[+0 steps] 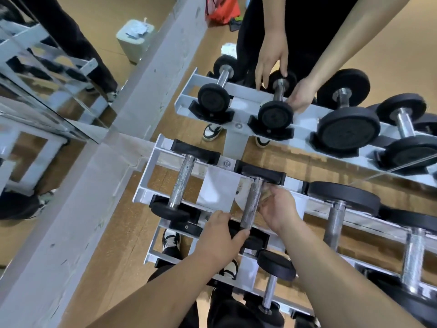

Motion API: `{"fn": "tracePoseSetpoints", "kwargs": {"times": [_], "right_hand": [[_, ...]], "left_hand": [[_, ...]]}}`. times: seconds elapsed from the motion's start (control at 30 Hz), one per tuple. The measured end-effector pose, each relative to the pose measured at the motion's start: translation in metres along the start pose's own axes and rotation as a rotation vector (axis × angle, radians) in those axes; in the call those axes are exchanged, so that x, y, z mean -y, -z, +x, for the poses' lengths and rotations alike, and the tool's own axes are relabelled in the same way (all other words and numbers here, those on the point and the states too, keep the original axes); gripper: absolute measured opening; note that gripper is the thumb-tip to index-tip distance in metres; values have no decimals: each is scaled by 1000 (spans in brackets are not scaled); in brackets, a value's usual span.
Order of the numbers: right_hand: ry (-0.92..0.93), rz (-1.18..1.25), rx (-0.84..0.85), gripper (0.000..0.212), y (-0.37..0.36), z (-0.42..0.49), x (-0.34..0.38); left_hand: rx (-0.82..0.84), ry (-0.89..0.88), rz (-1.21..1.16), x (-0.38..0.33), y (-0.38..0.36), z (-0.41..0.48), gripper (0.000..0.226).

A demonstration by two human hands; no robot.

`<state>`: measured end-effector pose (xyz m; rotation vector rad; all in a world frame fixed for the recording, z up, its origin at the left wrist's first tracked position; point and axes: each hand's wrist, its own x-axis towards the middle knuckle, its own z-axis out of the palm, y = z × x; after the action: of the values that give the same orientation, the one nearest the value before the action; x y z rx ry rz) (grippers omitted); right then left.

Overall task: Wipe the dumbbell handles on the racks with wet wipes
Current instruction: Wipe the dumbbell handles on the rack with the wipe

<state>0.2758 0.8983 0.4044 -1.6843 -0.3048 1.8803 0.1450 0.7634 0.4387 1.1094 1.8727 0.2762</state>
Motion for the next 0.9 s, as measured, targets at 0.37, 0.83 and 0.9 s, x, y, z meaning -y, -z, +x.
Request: {"fn": "tracePoseSetpoints", "kwargs": {"times": [0.37, 0.83, 0.9], "right_hand": [[-74, -84, 147, 43, 3, -16, -28], [-24, -273, -40, 43, 13, -32, -36], [-28, -243, -96, 36, 16, -43, -33]], "left_hand": [[-11, -15, 29, -5, 11, 8, 85], [68, -14, 105, -2, 11, 12, 95], [65, -15, 115, -2, 10, 11, 95]]}}
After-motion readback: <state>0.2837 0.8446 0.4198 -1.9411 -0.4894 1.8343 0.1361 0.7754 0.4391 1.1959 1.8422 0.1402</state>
